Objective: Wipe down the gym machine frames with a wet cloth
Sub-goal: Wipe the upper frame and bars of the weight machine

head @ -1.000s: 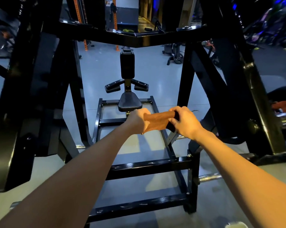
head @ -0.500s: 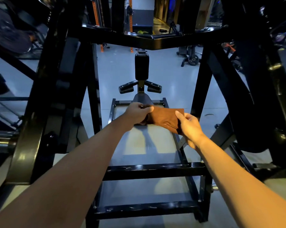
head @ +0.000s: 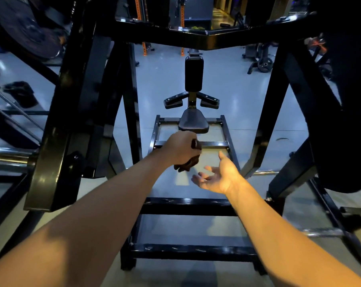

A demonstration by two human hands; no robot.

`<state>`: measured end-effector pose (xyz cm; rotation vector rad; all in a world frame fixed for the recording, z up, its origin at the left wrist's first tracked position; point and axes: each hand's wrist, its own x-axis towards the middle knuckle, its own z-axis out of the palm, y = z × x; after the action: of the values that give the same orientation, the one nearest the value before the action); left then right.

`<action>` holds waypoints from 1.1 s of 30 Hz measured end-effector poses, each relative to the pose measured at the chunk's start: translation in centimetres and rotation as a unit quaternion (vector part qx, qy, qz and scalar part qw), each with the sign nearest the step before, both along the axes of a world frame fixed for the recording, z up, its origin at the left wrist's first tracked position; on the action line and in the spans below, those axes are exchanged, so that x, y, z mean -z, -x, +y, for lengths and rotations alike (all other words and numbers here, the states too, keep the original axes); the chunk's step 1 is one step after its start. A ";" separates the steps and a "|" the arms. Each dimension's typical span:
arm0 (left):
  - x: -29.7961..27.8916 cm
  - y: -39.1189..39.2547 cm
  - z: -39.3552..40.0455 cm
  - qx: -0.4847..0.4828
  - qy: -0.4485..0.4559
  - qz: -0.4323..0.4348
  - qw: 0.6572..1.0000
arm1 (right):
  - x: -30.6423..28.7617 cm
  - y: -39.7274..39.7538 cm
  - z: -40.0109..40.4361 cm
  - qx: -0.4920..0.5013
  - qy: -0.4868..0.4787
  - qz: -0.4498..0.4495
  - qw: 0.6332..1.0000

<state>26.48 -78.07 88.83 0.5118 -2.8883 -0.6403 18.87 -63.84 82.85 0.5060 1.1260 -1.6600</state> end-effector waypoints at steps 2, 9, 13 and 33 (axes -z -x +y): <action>0.2 -1.3 -0.3 0.021 -0.013 0.001 1.000 | 0.9 -0.8 -1.2 -0.011 0.081 -0.065 0.995; -1.3 -6.8 -0.9 -0.043 -0.158 -0.109 0.980 | 0.1 -4.5 -6.5 -0.012 0.176 -0.023 0.984; -2.3 -10.9 -2.9 -0.220 -0.270 -0.037 0.936 | -0.8 -5.8 -9.5 -0.064 0.164 0.011 0.984; -3.8 -16.1 0.7 -0.358 -0.493 0.323 0.724 | -4.4 -13.0 -10.6 -0.267 0.154 0.574 0.759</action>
<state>42.58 -77.42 92.64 1.1185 -1.3110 -1.6996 31.84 -74.40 87.20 -1.1475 1.5594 -1.5112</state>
